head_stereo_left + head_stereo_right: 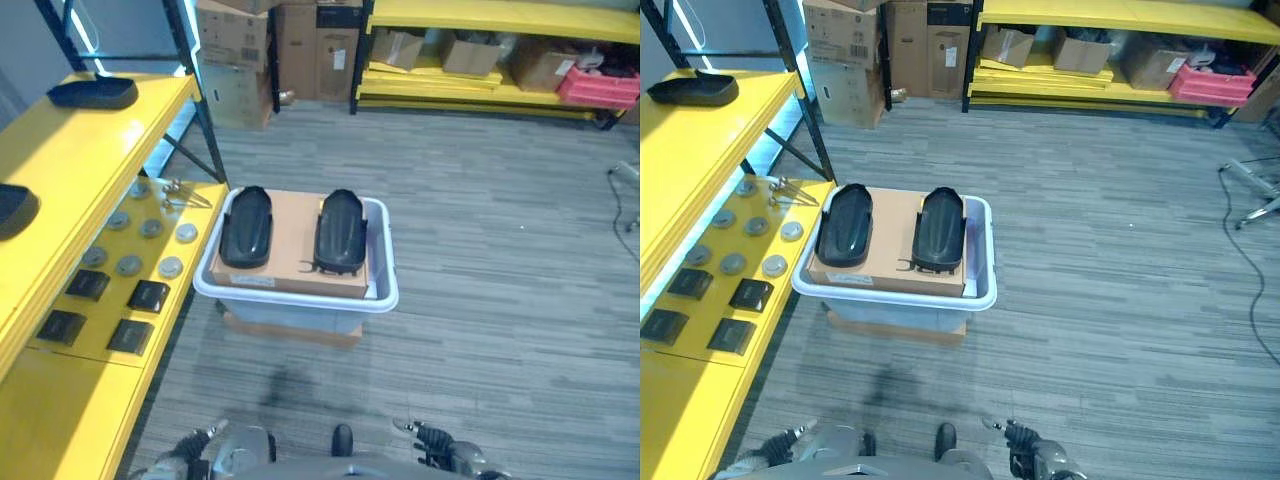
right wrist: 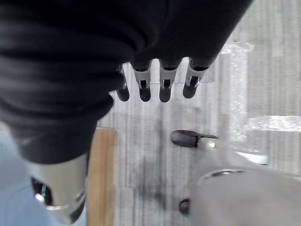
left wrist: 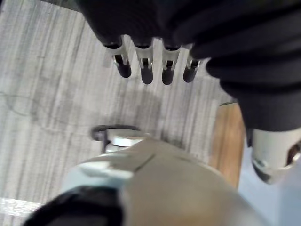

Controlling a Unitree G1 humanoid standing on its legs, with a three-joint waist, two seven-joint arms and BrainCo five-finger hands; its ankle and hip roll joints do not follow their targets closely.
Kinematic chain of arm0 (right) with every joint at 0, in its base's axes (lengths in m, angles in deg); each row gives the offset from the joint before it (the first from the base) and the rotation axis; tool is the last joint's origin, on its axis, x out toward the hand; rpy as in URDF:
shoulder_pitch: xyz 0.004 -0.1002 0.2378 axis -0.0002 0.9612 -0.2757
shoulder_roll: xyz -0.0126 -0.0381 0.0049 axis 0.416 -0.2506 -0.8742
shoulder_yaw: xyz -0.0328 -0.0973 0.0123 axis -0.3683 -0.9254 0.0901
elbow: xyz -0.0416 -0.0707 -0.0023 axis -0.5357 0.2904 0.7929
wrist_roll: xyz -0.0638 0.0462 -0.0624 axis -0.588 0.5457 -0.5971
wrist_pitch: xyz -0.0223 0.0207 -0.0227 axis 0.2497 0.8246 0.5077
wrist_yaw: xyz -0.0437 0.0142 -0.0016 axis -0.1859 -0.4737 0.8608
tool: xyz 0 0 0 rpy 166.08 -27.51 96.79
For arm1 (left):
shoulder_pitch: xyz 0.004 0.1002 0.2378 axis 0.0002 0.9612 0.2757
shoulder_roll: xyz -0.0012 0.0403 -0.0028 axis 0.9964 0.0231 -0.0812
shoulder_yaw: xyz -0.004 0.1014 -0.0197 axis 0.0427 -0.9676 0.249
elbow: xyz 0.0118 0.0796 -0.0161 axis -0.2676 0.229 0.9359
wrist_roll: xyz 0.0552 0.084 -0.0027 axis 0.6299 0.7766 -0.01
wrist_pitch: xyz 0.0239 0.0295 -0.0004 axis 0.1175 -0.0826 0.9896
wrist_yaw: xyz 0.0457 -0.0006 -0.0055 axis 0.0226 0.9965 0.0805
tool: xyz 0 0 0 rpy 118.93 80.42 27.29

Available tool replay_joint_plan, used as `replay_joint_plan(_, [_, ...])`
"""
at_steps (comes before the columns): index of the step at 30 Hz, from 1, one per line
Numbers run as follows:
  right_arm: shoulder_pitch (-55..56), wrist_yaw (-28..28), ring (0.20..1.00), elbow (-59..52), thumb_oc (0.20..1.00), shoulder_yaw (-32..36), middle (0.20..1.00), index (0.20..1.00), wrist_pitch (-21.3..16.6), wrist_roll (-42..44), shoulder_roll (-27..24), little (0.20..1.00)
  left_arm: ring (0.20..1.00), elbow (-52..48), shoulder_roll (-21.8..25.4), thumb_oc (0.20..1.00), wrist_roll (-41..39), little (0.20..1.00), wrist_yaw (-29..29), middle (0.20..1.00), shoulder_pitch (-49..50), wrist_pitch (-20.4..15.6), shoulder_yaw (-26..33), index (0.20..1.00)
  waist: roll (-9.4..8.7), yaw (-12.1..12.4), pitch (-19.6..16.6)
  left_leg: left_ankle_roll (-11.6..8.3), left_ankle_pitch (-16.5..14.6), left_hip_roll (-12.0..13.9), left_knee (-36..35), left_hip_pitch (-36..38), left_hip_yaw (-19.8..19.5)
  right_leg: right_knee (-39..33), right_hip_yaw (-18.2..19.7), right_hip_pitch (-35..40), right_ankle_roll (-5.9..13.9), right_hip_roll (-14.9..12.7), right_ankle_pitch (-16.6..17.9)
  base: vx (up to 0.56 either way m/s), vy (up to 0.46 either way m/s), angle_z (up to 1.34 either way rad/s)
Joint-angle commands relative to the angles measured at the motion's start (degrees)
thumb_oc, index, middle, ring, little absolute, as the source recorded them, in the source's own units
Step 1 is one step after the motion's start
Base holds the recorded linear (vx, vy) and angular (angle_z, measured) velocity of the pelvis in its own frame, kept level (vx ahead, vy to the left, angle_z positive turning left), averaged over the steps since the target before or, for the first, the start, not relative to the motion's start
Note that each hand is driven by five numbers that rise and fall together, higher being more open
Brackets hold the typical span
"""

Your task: Move parts from the plastic box to the shelf.

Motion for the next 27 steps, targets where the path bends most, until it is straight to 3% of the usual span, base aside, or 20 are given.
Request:
replay_joint_plan(1, [0.68,2.86,1.000,-1.12,1.000,1.76,1.000,1.000,-4.45,2.11,-3.72,1.000,1.000,2.14,-0.96,1.000,4.21,1.000,-1.63,1.000,-3.33,0.75,-2.20,1.000,1.59,-0.87,1.37,0.89,10.57,3.15,-11.22,5.99,-4.30,2.64,0.89,0.47,4.90,-5.43,-0.98,0.19,0.202,-0.41])
replay_joint_plan(2, [0.87,4.56,1.000,-3.70,1.000,2.74,1.000,1.000,-11.79,5.50,-5.02,1.000,1.000,2.20,0.77,1.000,4.81,1.000,-2.64,1.000,-3.25,-0.16,-1.45,1.000,2.01,-0.75,0.12,0.14,10.30,3.15,-14.90,9.53,-4.20,1.67,-0.79,1.13,5.48,-5.75,-1.03,0.17,0.145,-0.32])
replay_joint_plan(6, [1.99,9.24,1.000,-11.25,1.000,2.93,1.000,1.000,-17.32,5.64,-5.99,1.000,1.000,0.80,2.96,1.000,3.21,1.000,-1.51,1.000,-2.33,-0.25,-0.04,1.000,2.07,-1.36,-0.77,0.09,9.84,2.78,-16.49,11.26,-3.90,1.48,-0.56,1.35,6.10,-6.09,-1.16,0.16,0.090,0.28])
replay_joint_plan(8, [2.37,12.38,1.000,-16.28,1.000,3.27,1.000,1.000,-18.33,3.46,-6.97,1.000,1.000,-0.17,3.37,1.000,3.95,1.000,-1.04,1.000,-1.51,-0.68,-0.06,1.000,2.05,-1.68,-1.03,0.24,9.62,2.64,-16.88,11.73,-3.70,1.58,-0.31,1.36,6.17,-6.13,-1.35,0.15,0.045,0.02])
replay_joint_plan(10, [2.31,16.75,1.000,-25.08,1.000,3.26,1.000,1.000,-17.69,-0.40,-9.14,1.000,1.000,-1.80,3.31,1.000,3.28,1.000,-0.99,1.000,-0.02,-1.22,-0.49,1.000,1.98,-2.09,-1.28,0.34,9.26,2.45,-17.44,12.17,-3.01,1.02,-0.22,1.41,6.32,-6.24,-1.18,0.16,0.040,-0.02])
replay_joint_plan(12, [2.32,16.77,1.000,-25.58,1.000,3.26,1.000,1.000,-17.28,-0.17,-9.25,1.000,1.000,-1.90,3.31,1.000,3.26,1.000,-0.98,1.000,0.06,-1.24,-0.52,1.000,1.98,-2.11,-1.28,0.34,9.24,2.44,-17.46,12.19,-2.98,0.98,-0.20,1.41,6.32,-6.25,-1.15,0.11,0.027,0.00])
replay_joint_plan(14, [-0.56,18.33,1.000,-33.31,1.000,4.35,1.000,1.000,-14.60,-2.23,-13.60,1.000,1.000,-4.02,3.11,1.000,4.41,1.000,0.65,1.000,1.41,-2.17,-2.24,1.000,2.19,-1.96,-0.80,0.42,9.14,2.16,-17.97,11.55,-2.82,0.70,-0.12,0.25,6.50,-6.55,-0.80,0.16,0.066,-0.12])
replay_joint_plan(20, [-13.26,24.14,1.000,-31.37,1.000,2.48,1.000,1.000,-9.82,-8.24,-20.68,1.000,1.000,-6.13,2.98,1.000,2.00,1.000,3.43,1.000,-1.48,-4.05,-7.29,1.000,3.28,-0.35,2.55,0.43,9.93,1.18,-18.15,7.43,-4.08,1.97,-0.86,-3.97,6.17,-6.80,-0.83,-0.05,0.069,0.01])
replay_joint_plan(22, [-23.70,28.77,1.000,-28.23,1.000,-0.46,1.000,1.000,-7.36,-9.18,-24.40,1.000,1.000,-7.52,3.22,1.000,0.70,1.000,4.65,1.000,-4.28,-3.59,-10.82,1.000,4.17,1.02,6.19,0.52,10.93,0.36,-17.98,3.58,-5.54,2.59,-1.09,-7.46,6.17,-7.38,-0.12,-0.30,0.069,0.15])
replay_joint_plan(27, [-40.08,38.81,1.000,-23.19,1.000,-6.80,1.000,1.000,-5.87,-10.19,-28.01,1.000,1.000,-5.69,2.31,1.000,-5.57,1.000,3.48,1.000,-6.53,-1.89,-12.92,1.000,5.35,3.02,11.11,1.05,11.28,-1.01,-15.15,-1.99,-8.09,5.97,-0.39,-13.04,5.79,-8.50,-0.02,-0.13,0.052,0.17])
